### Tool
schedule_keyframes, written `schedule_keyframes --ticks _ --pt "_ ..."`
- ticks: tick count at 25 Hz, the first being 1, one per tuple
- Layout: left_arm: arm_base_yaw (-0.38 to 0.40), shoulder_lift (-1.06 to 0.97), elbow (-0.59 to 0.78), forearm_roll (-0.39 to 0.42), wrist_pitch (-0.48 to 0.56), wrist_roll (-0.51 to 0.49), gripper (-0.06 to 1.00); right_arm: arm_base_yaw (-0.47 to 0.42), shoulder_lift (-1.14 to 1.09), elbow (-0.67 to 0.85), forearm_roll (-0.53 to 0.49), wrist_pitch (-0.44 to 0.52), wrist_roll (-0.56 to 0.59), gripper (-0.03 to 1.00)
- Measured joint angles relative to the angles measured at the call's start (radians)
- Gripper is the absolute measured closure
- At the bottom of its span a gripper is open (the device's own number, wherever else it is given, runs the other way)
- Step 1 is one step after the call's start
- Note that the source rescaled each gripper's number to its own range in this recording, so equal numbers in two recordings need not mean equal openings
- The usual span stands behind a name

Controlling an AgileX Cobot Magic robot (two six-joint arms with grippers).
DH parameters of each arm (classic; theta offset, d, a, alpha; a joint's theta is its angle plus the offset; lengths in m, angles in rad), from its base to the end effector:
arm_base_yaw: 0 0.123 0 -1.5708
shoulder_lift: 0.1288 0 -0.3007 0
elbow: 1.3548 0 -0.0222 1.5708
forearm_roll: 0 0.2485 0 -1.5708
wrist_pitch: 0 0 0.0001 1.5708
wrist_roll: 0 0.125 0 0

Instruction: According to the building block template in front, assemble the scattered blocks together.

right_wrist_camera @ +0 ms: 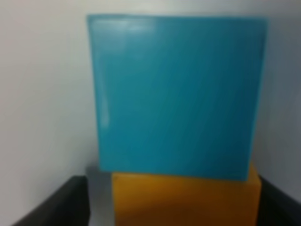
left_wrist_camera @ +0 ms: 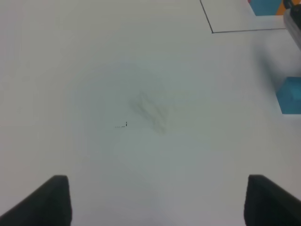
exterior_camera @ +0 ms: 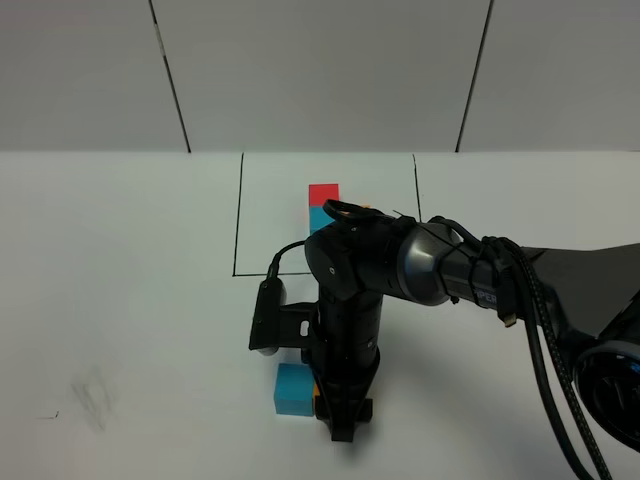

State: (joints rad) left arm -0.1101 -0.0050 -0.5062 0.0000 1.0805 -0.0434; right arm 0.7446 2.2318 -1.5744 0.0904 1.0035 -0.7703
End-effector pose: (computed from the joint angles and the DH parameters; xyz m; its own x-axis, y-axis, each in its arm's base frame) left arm 0.0051 -0.0006 0.2604 -0.4652 0.0078 -0.8852 0.0898 0.9952 -0.0384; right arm 0.3131 0.3015 0.0946 -0.1057 -0.9932 -0.0495 -0.9930 0.1028 0.0578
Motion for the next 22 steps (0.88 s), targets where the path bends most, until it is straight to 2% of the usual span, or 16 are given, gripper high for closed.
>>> schedule_keyframes --ticks 2,4,6,8,11,14,17,19,22 --pt "0.0 0.0 0.0 0.0 0.0 0.0 0.1 0.0 -0.015 0.001 -0.004 0.0 0.017 0.21" --pt "0.0 0.0 0.0 0.0 0.0 0.0 0.1 0.0 -0.044 0.003 -0.017 0.005 0.044 0.08" --pt "0.0 0.0 0.0 0.0 0.0 0.0 0.1 -0.001 -0.095 0.003 -0.029 0.024 0.09 0.03" --pt "0.0 0.0 0.0 0.0 0.0 0.0 0.1 -0.006 -0.149 0.003 -0.051 0.06 0.159 0.03" --pt "0.0 0.0 0.0 0.0 0.0 0.0 0.1 -0.035 -0.228 0.003 -0.114 0.125 0.335 0.04" --pt "0.0 0.0 0.0 0.0 0.0 0.0 0.1 -0.104 -0.298 0.003 -0.203 0.183 0.605 0.05" --pt "0.0 0.0 0.0 0.0 0.0 0.0 0.1 -0.205 -0.356 0.01 -0.276 0.201 0.846 0.1" --pt "0.0 0.0 0.0 0.0 0.0 0.001 0.1 -0.271 -0.389 0.036 -0.295 0.202 0.913 0.14" --pt "0.0 0.0 0.0 0.0 0.0 0.001 0.1 -0.382 -0.442 0.102 -0.305 0.202 0.948 0.17"
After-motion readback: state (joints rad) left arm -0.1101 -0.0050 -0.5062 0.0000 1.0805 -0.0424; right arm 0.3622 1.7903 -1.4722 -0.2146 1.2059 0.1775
